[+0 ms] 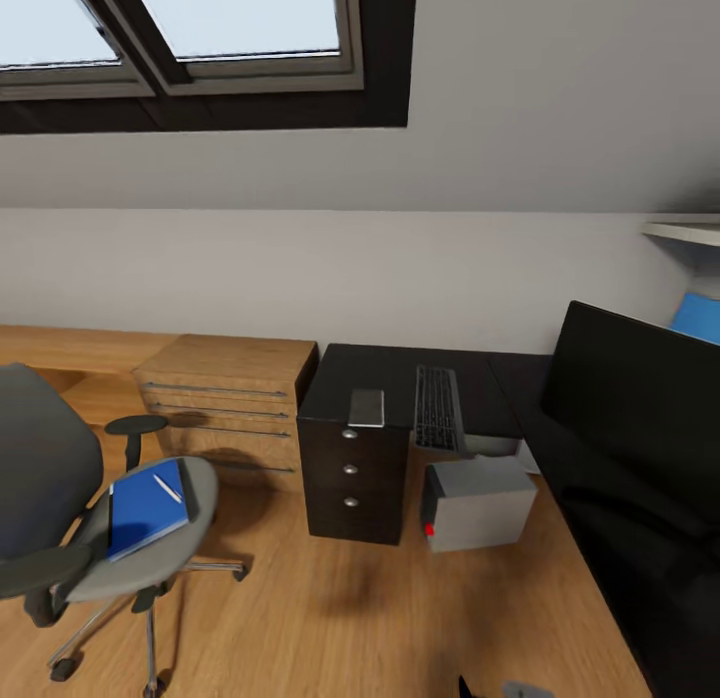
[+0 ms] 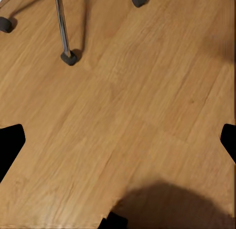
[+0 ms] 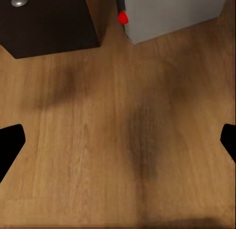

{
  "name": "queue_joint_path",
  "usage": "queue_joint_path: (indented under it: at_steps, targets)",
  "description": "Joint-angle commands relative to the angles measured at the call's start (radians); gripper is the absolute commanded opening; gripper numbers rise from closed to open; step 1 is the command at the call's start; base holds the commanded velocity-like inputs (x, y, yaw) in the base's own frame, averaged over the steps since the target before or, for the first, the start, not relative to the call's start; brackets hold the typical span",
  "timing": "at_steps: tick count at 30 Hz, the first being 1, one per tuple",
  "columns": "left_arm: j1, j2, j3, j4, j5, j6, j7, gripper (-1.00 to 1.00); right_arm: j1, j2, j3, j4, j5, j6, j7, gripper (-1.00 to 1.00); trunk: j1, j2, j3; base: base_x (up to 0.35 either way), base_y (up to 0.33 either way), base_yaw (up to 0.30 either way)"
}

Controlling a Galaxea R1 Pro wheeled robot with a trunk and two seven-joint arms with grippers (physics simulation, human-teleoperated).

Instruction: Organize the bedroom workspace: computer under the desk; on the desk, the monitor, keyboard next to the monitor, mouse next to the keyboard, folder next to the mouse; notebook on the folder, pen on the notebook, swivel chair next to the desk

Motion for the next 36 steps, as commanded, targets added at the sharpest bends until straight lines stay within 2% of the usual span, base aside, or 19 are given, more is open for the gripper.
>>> queue_joint_path:
  at_steps: [1,8,20,36]
  targets:
    - [-0.001,0.001,-0.009,-0.001,0.005,-0.003,0.007,1.00,-0.001,0.000,0.005,0.001,-0.010,-0.006,0.006,1.00,0.000,-0.001,-0.001,-0.278,-0.204,0.000]
    - [0.000,0.001,-0.009,-0.001,0.005,-0.003,0.007,1.00,-0.001,0.000,0.005,0.004,-0.008,-0.015,0.006,1.00,0.000,-0.001,-0.001,-0.301,-0.150,0.000]
    - [0.000,0.001,-0.009,-0.001,0.007,-0.004,0.007,1.00,0.000,0.001,0.006,0.013,0.004,-0.016,0.006,1.00,0.000,-0.001,-0.001,-0.334,-0.022,0.000]
    - [0.000,0.001,-0.009,-0.001,0.008,-0.003,0.007,1.00,-0.001,0.018,0.006,0.028,0.011,-0.017,0.007,1.00,0.000,-0.001,-0.001,-0.339,-0.001,0.000]
